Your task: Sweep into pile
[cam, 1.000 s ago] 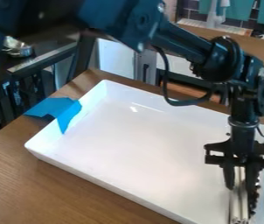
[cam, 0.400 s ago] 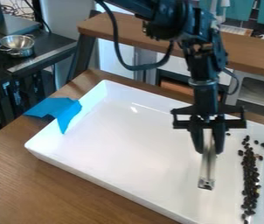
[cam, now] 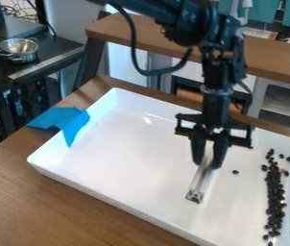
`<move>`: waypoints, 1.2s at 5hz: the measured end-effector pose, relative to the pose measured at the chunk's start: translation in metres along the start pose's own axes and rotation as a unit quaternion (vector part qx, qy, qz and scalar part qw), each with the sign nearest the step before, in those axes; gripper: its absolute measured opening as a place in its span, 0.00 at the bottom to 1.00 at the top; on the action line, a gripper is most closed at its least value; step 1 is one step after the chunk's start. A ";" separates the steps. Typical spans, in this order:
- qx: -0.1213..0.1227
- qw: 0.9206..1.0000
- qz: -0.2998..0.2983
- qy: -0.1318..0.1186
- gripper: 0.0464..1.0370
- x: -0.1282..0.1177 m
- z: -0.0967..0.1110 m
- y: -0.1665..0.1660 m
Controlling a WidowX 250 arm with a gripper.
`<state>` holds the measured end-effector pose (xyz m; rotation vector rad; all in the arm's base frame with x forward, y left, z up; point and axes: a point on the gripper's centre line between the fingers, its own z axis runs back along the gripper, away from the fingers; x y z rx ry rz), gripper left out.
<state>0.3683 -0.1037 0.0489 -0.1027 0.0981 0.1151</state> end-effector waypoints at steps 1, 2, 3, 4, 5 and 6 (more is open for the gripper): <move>0.034 0.999 -0.026 0.006 0.28 -0.004 -0.012 -0.005; 0.047 0.998 -0.040 0.006 0.28 -0.005 -0.017 0.000; 0.060 0.997 -0.048 0.008 0.28 -0.010 -0.026 0.002; 0.064 0.996 -0.054 0.007 0.28 -0.013 -0.032 0.001; 0.065 0.996 -0.057 0.010 0.28 -0.018 -0.036 -0.003; 0.062 0.996 -0.058 0.008 0.28 -0.020 -0.037 -0.010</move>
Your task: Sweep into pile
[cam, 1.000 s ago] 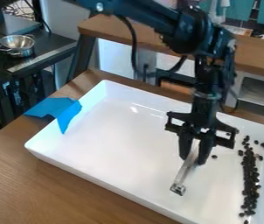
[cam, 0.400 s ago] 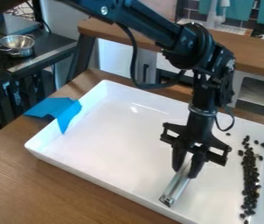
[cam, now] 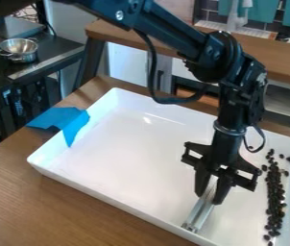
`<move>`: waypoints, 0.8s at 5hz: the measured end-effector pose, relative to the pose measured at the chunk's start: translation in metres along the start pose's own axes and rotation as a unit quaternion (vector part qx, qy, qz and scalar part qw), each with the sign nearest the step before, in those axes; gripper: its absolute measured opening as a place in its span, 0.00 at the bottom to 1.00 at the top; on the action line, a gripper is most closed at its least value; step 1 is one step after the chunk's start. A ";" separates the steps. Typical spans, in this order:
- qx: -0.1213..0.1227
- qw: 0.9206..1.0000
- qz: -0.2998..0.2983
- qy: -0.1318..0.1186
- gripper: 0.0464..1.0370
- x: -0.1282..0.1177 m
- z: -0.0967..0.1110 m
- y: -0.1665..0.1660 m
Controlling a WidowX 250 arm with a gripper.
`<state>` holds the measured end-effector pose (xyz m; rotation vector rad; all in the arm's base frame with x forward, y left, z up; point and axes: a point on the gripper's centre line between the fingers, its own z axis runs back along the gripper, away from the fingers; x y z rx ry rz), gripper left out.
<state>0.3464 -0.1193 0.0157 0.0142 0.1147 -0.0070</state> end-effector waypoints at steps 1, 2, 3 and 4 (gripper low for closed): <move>-0.002 1.000 0.004 -0.003 0.28 0.000 0.000 -0.005; -0.002 1.000 0.009 -0.010 0.28 0.001 -0.006 -0.014; -0.003 0.999 0.020 -0.025 0.28 0.004 -0.007 -0.019; 0.000 0.999 0.030 -0.034 0.28 0.004 -0.008 -0.024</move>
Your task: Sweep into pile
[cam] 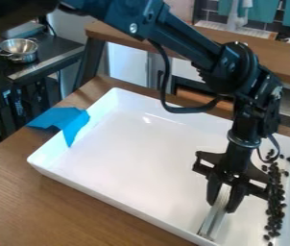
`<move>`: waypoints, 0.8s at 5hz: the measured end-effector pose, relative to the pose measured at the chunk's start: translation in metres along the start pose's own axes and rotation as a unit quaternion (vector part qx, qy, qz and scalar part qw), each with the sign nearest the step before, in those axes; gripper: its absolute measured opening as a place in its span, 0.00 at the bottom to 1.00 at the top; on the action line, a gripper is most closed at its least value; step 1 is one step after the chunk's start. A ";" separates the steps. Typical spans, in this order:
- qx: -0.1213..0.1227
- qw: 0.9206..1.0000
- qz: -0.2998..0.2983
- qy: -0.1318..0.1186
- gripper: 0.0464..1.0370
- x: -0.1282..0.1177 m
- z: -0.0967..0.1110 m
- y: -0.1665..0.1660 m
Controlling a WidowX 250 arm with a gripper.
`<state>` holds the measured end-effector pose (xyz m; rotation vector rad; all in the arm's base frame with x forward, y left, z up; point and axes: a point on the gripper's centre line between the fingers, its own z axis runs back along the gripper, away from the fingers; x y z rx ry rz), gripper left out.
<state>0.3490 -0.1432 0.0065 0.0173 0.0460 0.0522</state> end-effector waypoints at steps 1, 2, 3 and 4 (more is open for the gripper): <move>-0.006 1.000 0.021 -0.001 0.28 0.001 0.000 -0.006; -0.034 0.998 0.060 0.003 0.28 0.009 0.002 -0.019; -0.052 0.994 0.099 0.003 0.28 0.014 0.003 -0.027; -0.061 0.990 0.126 -0.003 0.28 0.020 0.005 -0.031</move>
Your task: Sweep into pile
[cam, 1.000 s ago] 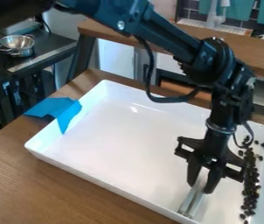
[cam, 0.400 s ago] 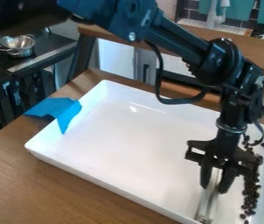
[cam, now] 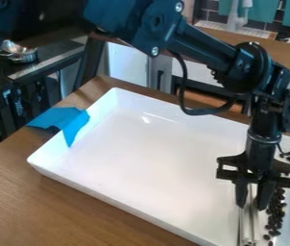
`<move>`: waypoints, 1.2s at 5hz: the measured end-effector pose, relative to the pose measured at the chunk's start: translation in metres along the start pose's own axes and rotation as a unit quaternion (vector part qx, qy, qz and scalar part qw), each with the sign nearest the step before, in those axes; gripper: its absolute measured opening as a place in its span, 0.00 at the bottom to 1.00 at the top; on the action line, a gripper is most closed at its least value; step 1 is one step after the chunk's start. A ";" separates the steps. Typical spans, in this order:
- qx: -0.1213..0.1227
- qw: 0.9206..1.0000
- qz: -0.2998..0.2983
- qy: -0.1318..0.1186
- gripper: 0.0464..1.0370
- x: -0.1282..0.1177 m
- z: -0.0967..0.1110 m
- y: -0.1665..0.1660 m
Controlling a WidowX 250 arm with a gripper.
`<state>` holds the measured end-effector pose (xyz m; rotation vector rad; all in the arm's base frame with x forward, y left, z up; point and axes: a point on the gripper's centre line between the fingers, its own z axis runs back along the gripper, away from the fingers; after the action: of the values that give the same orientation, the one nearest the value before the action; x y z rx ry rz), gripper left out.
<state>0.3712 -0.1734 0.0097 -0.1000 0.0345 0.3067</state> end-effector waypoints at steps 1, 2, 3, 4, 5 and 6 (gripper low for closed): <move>-0.010 1.000 0.013 0.003 0.28 0.004 0.001 -0.008; -0.018 1.000 0.010 0.006 0.28 0.007 0.005 -0.010; -0.038 0.999 0.022 0.012 0.28 0.021 0.018 0.008; -0.062 0.997 0.042 -0.010 0.28 0.042 0.051 0.041; -0.054 0.997 0.048 -0.010 0.28 0.050 0.056 0.060; -0.037 0.998 0.055 -0.012 0.28 0.060 0.043 0.064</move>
<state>0.4103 -0.0905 0.0440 -0.1683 0.0045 0.4186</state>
